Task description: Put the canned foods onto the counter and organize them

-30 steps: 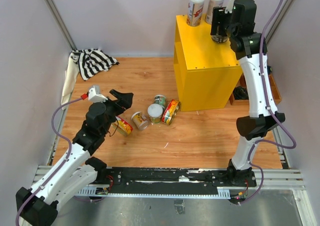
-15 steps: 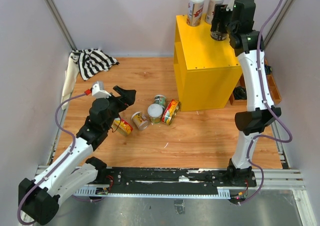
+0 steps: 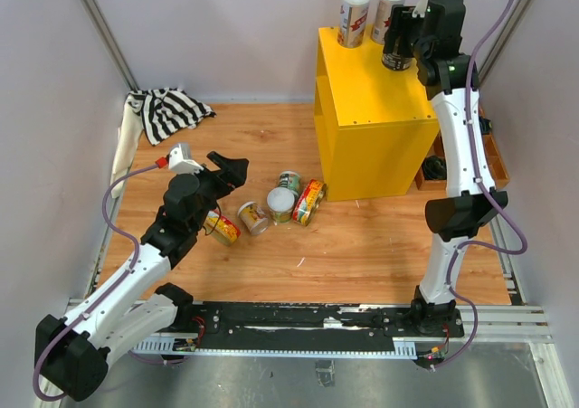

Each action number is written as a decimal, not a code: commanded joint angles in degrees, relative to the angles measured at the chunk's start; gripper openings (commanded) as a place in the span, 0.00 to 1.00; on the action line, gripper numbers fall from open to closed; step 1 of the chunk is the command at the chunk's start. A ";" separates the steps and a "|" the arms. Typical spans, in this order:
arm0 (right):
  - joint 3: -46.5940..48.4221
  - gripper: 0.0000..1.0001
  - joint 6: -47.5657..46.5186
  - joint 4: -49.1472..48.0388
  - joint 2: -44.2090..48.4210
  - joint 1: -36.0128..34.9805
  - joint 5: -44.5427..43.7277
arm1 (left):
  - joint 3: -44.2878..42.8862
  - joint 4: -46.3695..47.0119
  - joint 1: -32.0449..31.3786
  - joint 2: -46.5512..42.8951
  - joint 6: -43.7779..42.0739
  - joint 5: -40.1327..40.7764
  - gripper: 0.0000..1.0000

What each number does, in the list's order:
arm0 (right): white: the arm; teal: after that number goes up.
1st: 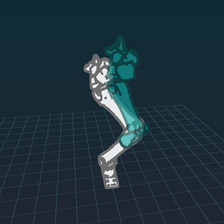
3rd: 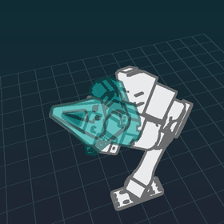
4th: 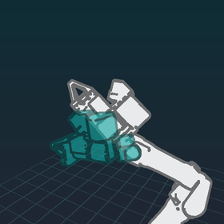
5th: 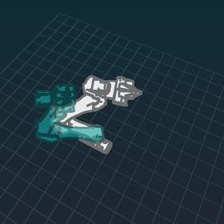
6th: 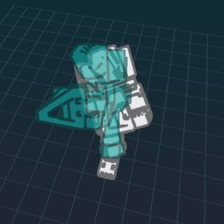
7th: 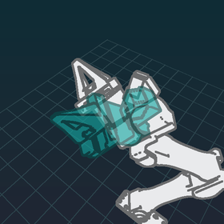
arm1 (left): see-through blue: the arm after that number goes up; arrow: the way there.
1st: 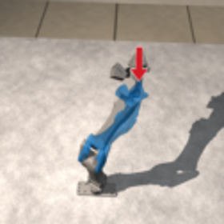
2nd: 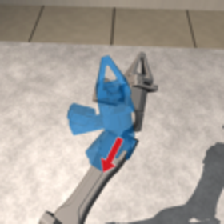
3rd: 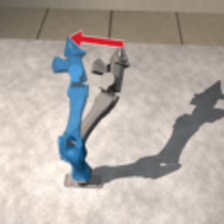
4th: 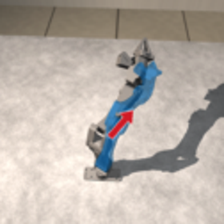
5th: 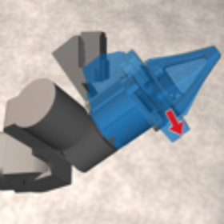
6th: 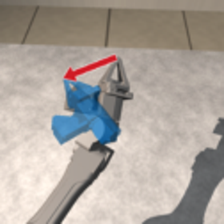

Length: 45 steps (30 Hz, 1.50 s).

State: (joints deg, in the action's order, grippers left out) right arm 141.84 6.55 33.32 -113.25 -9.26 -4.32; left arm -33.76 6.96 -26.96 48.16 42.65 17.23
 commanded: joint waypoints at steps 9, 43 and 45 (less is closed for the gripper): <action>1.16 0.06 1.95 -6.91 -1.07 2.09 2.19 | -1.81 2.35 0.42 -0.14 0.12 0.25 0.92; -0.51 0.51 3.82 -7.11 -2.33 1.83 4.58 | -1.67 2.61 0.42 -0.08 0.99 -0.10 0.91; -0.53 0.57 3.82 -7.10 -2.32 1.79 4.58 | -1.73 2.57 0.42 -0.09 0.96 -0.07 0.91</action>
State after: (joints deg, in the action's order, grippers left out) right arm 141.78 8.01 27.90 -115.52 -7.94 -1.45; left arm -33.78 7.66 -26.96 48.56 43.72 17.21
